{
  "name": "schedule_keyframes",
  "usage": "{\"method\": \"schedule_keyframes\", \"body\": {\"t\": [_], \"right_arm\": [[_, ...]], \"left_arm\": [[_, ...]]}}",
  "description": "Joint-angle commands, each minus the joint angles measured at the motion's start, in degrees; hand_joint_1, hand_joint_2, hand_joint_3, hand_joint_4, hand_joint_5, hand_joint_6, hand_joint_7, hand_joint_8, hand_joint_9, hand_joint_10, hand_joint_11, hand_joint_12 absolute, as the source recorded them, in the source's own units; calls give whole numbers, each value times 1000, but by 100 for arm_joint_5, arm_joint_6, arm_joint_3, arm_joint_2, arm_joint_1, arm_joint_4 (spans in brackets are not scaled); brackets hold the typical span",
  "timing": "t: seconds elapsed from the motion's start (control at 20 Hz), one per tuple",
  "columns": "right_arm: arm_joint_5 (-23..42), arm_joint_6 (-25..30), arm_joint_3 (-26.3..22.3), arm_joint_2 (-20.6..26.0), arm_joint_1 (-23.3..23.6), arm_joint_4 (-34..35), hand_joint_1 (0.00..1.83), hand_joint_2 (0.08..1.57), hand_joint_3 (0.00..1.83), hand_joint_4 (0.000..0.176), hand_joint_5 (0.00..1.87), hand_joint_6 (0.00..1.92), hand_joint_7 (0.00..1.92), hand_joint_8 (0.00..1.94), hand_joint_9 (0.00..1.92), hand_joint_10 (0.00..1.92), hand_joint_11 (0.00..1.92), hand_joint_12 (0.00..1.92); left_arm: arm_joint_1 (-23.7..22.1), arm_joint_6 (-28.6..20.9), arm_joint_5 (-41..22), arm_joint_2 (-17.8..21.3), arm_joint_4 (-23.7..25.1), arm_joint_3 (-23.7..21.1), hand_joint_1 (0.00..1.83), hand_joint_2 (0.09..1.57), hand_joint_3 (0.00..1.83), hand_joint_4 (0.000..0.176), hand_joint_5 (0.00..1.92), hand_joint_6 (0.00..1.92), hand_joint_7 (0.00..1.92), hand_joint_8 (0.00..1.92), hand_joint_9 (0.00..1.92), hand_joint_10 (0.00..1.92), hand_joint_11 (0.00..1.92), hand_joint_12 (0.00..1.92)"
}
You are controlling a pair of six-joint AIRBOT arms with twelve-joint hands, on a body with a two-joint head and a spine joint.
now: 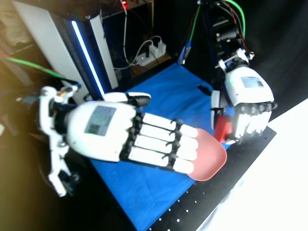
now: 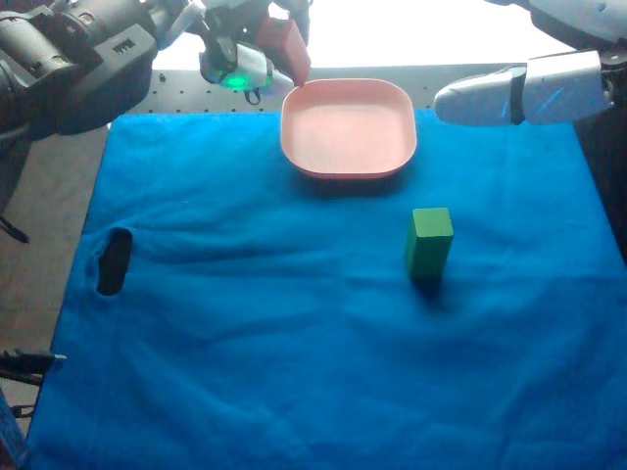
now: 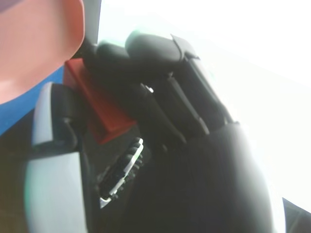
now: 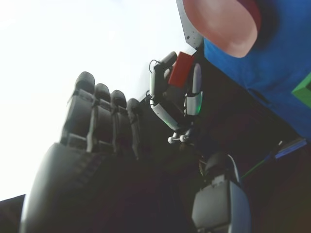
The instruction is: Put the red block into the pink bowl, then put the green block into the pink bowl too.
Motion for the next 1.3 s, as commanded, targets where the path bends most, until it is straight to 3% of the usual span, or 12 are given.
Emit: {"method": "schedule_keyframes", "body": {"t": [0.0, 0.05, 0.1, 0.35, 0.4, 0.6, 0.75, 0.85, 0.9, 0.95, 1.15, 1.25], "right_arm": [[698, 22, 18, 3, 123, 114, 60, 916, 2, 0, 159, 1, 113, 0, 65, 0, 85, 68], [698, 22, 18, 3, 136, 114, 64, 915, 1, 0, 159, 1, 112, 0, 63, 0, 81, 67], [698, 22, 18, 0, 142, 114, 49, 922, 4, 0, 152, 0, 110, 0, 50, 0, 66, 63], [699, 22, 30, -44, 175, 71, 31, 927, 2, 0, 161, 4, 105, 3, 60, 8, 100, 87], [699, 22, 34, -55, 176, 67, 36, 924, 1, 0, 169, 6, 120, 8, 75, 12, 119, 99], [700, 23, 35, -65, 177, 57, 31, 941, 6, 0, 178, 6, 131, 7, 89, 13, 135, 117], [700, 23, 37, -84, 177, 57, 53, 950, 0, 0, 192, 3, 145, 4, 95, 4, 90, 209], [700, 23, 37, -85, 177, 57, 41, 948, 1, 0, 187, 2, 144, 3, 96, 2, 7, 441], [700, 23, 37, -85, 177, 57, 47, 959, 5, 0, 190, 4, 147, 4, 98, 4, 1, 461], [700, 23, 37, -90, 177, 57, 44, 962, 2, 0, 198, 3, 155, 3, 112, 5, 0, 497], [700, 23, 38, -97, 177, 57, 33, 963, 0, 0, 205, 2, 163, 3, 129, 6, 0, 558], [700, 23, 38, -104, 177, 57, 40, 972, 2, 0, 198, 0, 156, 1, 124, 2, 0, 550]], "left_arm": [[-96, -10, -621, -37, -61, 40, 1083, 1093, 1, 18, 1035, 889, 1466, 88, 1136, 1287, 981, 1718], [-94, -10, -603, -69, -62, 76, 1069, 1095, 0, 50, 1030, 900, 1442, 146, 1115, 1363, 986, 1771], [-90, -10, -589, -100, -63, 114, 1081, 1105, 0, 0, 1011, 929, 1341, 283, 1052, 1434, 968, 1829], [-16, -666, -656, -307, 189, 460, 1054, 1128, 1, 24, 962, 1014, 1070, 723, 849, 1320, 655, 1772], [35, -901, -690, -407, 253, 613, 1086, 1127, 1, 0, 967, 1001, 1081, 640, 865, 1230, 637, 1733], [128, -902, -592, -476, 307, 655, 1048, 1144, 0, 14, 935, 1053, 1170, 369, 987, 1017, 743, 1579], [199, -903, -538, -570, 302, 727, 1090, 1136, 0, 0, 947, 1030, 1073, 746, 979, 1340, 823, 1713], [247, -903, -514, -625, 291, 755, 1088, 1116, 0, 0, 991, 961, 1094, 549, 973, 965, 666, 1484], [265, -903, -508, -642, 290, 762, 1072, 1113, 0, 9, 996, 955, 1108, 469, 958, 999, 707, 1537], [282, -904, -508, -658, 285, 772, 1056, 1106, 0, 59, 1009, 934, 1112, 475, 946, 1137, 768, 1628], [312, -906, -469, -696, 288, 790, 1053, 1105, 1, 68, 1010, 932, 1065, 621, 952, 1217, 839, 1692], [313, -906, -463, -701, 299, 790, 1062, 1109, 0, 41, 1003, 943, 1063, 568, 964, 1126, 810, 1606]]}}
